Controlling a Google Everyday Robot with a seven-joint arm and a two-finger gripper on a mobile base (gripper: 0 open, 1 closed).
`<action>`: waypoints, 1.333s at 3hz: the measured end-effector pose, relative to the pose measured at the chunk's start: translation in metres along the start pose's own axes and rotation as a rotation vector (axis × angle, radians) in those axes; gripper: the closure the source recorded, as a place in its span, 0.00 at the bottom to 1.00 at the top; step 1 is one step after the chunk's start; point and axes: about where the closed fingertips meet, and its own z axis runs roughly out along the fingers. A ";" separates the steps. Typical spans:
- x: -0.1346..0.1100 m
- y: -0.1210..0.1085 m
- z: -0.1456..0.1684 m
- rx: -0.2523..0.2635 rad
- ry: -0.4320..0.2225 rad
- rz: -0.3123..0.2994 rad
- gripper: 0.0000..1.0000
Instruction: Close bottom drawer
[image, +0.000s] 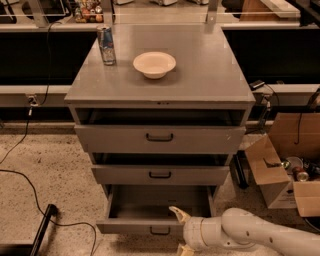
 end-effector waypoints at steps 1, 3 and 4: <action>0.076 -0.012 0.008 0.042 0.052 0.009 0.00; 0.135 -0.013 0.004 0.073 0.069 0.015 0.00; 0.163 -0.024 0.016 0.157 0.070 0.002 0.00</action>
Offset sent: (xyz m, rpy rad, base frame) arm 0.0227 -0.1315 -0.1508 -0.0837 -0.0383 -0.1066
